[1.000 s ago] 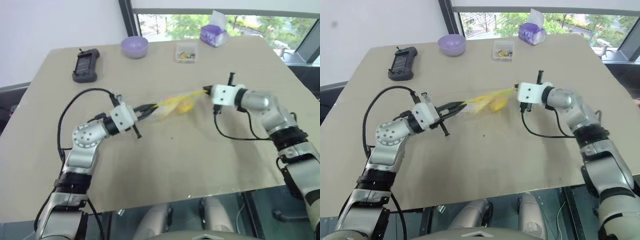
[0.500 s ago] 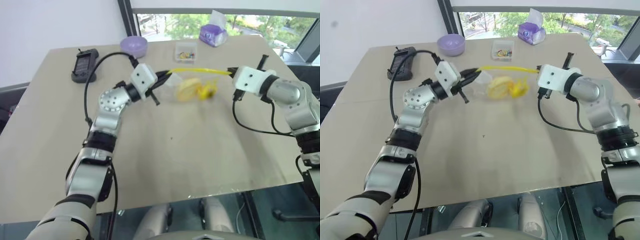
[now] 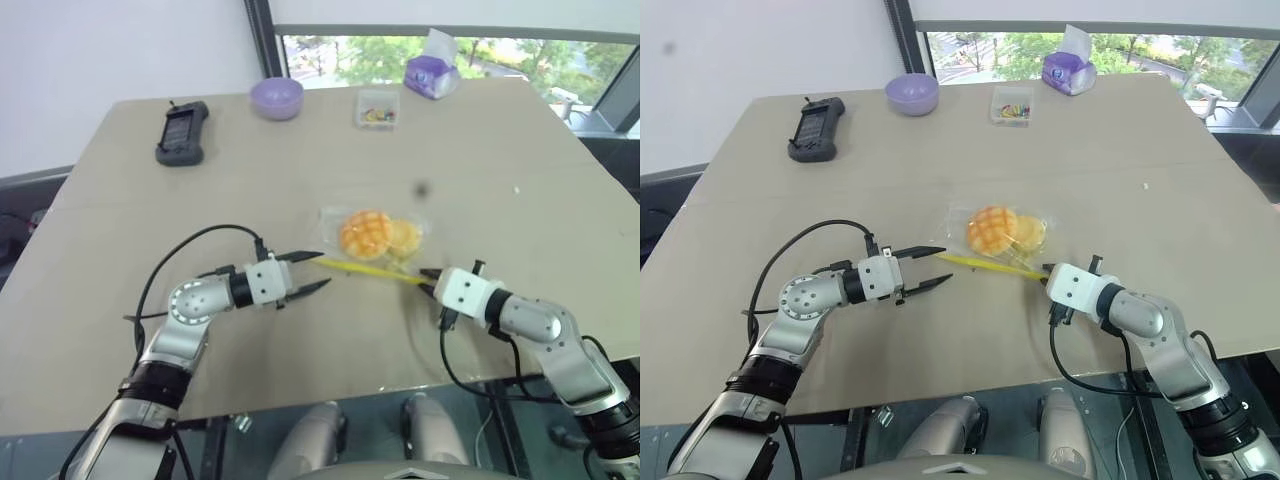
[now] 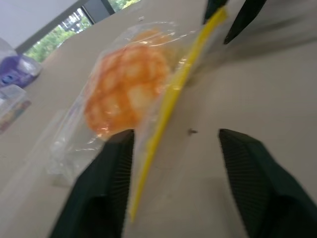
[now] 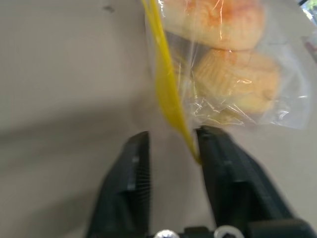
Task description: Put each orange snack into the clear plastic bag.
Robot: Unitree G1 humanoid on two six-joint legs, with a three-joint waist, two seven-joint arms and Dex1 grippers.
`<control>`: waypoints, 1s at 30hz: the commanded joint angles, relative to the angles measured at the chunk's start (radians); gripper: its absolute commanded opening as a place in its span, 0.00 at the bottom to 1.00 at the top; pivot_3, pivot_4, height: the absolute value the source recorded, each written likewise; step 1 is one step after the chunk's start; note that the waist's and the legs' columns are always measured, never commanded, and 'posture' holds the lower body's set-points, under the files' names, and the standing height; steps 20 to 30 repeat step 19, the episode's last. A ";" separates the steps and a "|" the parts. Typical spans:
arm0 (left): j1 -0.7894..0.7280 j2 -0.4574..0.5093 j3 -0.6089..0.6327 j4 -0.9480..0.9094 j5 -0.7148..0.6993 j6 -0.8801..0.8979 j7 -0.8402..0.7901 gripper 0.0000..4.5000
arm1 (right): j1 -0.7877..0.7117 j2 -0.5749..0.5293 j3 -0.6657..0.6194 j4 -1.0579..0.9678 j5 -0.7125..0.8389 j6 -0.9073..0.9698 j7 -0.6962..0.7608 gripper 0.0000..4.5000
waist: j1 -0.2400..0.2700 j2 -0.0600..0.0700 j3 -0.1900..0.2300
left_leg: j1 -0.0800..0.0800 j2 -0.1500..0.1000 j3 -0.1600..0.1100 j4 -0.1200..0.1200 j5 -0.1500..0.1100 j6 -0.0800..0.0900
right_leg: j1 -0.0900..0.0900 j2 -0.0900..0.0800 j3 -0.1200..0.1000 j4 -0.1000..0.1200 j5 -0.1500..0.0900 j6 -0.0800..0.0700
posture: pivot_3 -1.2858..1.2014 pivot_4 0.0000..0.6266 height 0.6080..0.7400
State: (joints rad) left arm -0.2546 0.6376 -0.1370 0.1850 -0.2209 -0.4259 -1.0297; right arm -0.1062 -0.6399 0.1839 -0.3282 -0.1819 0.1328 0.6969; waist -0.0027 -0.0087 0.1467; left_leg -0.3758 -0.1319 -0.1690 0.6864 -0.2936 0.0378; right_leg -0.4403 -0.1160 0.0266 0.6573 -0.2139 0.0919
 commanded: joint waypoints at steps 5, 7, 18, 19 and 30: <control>0.131 0.144 0.216 -0.251 -0.342 0.507 0.000 1.00 | 0.170 -0.069 -0.282 -0.161 0.321 0.112 0.117 0.96 | -0.001 0.000 0.001 | 0.003 0.003 0.000 -0.003 0.001 -0.003 | 0.001 0.003 0.000 0.000 0.000 0.000 | 0.52 0.24 1.00; 0.145 0.182 0.259 -0.284 -0.412 0.632 -0.006 1.00 | 0.194 -0.060 -0.368 -0.216 0.450 0.185 0.130 0.96 | -0.002 0.000 0.001 | 0.003 0.004 0.000 -0.004 0.001 -0.003 | 0.002 0.004 0.000 -0.002 0.000 0.000 | 0.52 0.24 1.00; 0.116 0.237 0.338 -0.300 -0.453 0.818 -0.041 1.00 | 0.237 -0.109 -0.549 -0.343 0.711 0.405 0.093 0.96 | 0.012 0.001 0.002 | 0.012 0.005 0.000 -0.011 0.000 -0.001 | 0.012 0.004 0.000 -0.013 0.000 0.000 | 0.52 0.24 1.00; 0.107 0.240 0.340 -0.290 -0.447 0.819 -0.050 1.00 | 0.247 -0.113 -0.557 -0.347 0.718 0.406 0.090 0.96 | 0.012 0.001 0.002 | 0.012 0.005 0.000 -0.012 0.000 -0.001 | 0.012 0.004 0.000 -0.014 0.000 -0.001 | 0.52 0.24 1.00; 0.107 0.240 0.340 -0.290 -0.447 0.819 -0.050 1.00 | 0.247 -0.113 -0.557 -0.347 0.718 0.406 0.090 0.96 | 0.012 0.001 0.002 | 0.012 0.005 0.000 -0.012 0.000 -0.001 | 0.012 0.004 0.000 -0.014 0.000 -0.001 | 0.52 0.24 1.00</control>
